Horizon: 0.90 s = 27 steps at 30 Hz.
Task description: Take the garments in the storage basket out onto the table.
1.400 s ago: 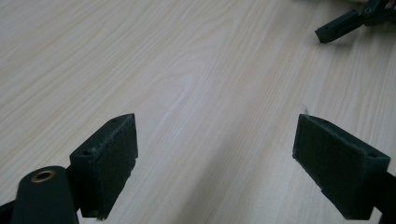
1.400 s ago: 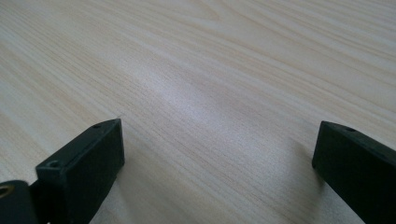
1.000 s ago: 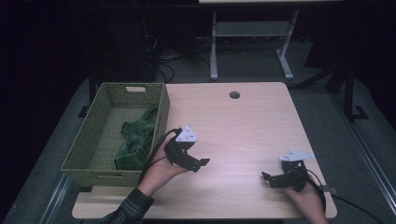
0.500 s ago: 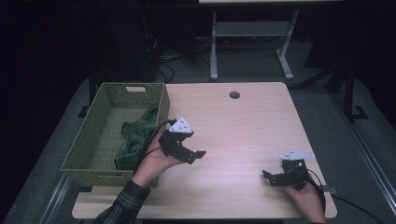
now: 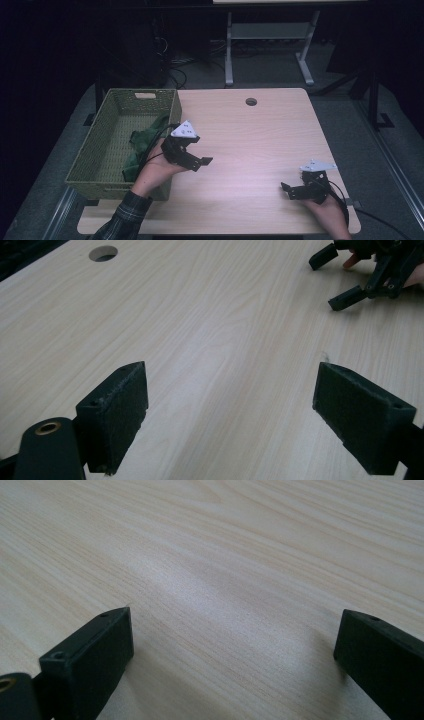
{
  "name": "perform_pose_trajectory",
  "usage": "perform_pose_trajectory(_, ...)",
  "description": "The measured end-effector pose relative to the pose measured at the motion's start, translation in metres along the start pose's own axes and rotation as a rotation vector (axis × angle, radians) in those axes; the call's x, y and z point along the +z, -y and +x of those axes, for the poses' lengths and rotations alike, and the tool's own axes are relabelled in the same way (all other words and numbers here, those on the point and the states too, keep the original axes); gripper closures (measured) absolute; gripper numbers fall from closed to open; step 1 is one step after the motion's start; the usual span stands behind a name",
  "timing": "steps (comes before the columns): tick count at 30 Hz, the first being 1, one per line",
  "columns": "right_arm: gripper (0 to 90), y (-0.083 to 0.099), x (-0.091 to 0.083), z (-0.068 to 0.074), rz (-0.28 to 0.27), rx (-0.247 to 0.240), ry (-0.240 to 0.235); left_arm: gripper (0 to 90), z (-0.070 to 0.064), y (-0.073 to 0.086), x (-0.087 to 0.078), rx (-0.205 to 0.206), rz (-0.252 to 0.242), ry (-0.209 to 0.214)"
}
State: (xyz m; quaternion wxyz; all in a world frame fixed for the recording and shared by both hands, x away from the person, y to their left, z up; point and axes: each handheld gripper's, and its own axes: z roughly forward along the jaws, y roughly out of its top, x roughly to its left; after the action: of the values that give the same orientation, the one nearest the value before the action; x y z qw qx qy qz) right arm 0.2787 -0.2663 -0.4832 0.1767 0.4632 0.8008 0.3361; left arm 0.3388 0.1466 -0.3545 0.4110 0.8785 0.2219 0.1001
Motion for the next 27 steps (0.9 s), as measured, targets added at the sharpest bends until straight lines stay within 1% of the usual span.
perform_pose_trajectory(2,2.0,0.0,0.0,0.0,0.0,0.0,0.0,14.1,0.002,0.001,-0.004,-0.011,-0.008,-0.005)
perform_pose_trajectory(5,2.1,0.0,0.0,0.0,0.0,0.0,0.0,14.1,0.005,0.003,-0.008,-0.015,-0.009,-0.012)
perform_pose_trajectory(6,2.1,0.0,0.0,0.0,0.0,0.0,0.0,14.1,0.008,0.005,-0.012,-0.028,-0.012,-0.019)
perform_pose_trajectory(8,2.0,0.0,0.0,0.0,0.0,0.0,0.0,14.1,0.011,0.007,-0.017,-0.034,-0.016,-0.03)
perform_pose_trajectory(12,2.0,0.0,0.0,0.0,0.0,0.0,0.0,14.1,0.015,0.009,-0.023,-0.042,-0.018,-0.035)
perform_pose_trajectory(15,2.1,0.0,0.0,0.0,0.0,0.0,0.0,14.1,0.018,0.011,-0.028,-0.04,-0.018,-0.043)
perform_pose_trajectory(19,2.0,0.0,0.0,0.0,0.0,0.0,0.0,14.2,0.022,0.014,-0.033,-0.051,-0.022,-0.054)
perform_pose_trajectory(20,2.1,0.0,0.0,0.0,0.0,0.0,0.0,14.4,0.025,0.016,-0.037,-0.053,-0.019,-0.067)
perform_pose_trajectory(21,2.1,0.0,0.0,0.0,0.0,0.0,0.0,14.4,0.025,0.016,-0.037,-0.053,-0.019,-0.067)
perform_pose_trajectory(24,2.1,0.0,0.0,0.0,0.0,0.0,0.0,14.5,0.031,0.02,-0.044,-0.062,-0.02,-0.087)
perform_pose_trajectory(26,2.1,0.0,0.0,0.0,0.0,0.001,0.0,14.6,0.033,0.022,-0.047,-0.075,-0.029,-0.093)
perform_pose_trajectory(27,2.1,0.0,0.0,0.0,0.0,0.0,0.0,14.6,0.035,0.023,-0.049,-0.075,-0.026,-0.096)
